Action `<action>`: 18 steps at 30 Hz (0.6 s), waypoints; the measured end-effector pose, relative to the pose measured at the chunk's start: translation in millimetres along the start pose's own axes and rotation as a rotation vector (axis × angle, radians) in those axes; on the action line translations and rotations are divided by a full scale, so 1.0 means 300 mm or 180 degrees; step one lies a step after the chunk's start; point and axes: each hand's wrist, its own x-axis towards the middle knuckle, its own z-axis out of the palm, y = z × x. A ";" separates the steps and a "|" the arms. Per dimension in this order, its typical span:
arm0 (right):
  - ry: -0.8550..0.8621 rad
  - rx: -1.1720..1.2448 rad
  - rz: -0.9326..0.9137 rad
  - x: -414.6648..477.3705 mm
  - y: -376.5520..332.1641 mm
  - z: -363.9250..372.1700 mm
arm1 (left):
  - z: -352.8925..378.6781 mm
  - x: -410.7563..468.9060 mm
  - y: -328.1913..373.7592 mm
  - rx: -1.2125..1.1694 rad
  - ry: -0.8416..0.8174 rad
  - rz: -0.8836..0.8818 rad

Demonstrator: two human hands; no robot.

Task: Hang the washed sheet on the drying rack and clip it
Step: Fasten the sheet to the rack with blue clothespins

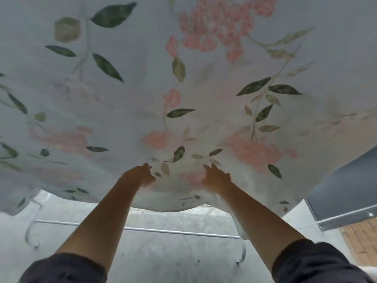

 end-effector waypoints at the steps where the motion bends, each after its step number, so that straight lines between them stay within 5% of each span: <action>1: 0.0034 -0.0036 -0.0061 -0.032 -0.002 0.050 | 0.028 0.001 -0.024 -0.0058 0.0238 0.0069; 5: 0.0258 0.0011 -0.0242 -0.151 -0.198 0.173 | 0.063 -0.033 -0.202 -0.0260 0.1325 0.0557; 10: 0.2992 0.0649 -0.1034 -0.144 -0.572 -0.037 | -0.138 -0.074 -0.417 -0.0482 0.3718 0.0928; 12: 0.3202 0.0255 -0.0931 -0.083 -0.683 -0.155 | -0.254 -0.035 -0.520 -0.0035 0.3368 0.0645; 16: 0.0688 -0.0032 -0.0388 0.049 -0.769 -0.060 | -0.274 0.034 -0.712 0.0206 0.0697 -0.0240; 18: 0.0336 -0.0135 -0.0541 0.009 -0.789 0.061 | -0.200 0.005 -0.783 0.0200 0.0776 -0.0150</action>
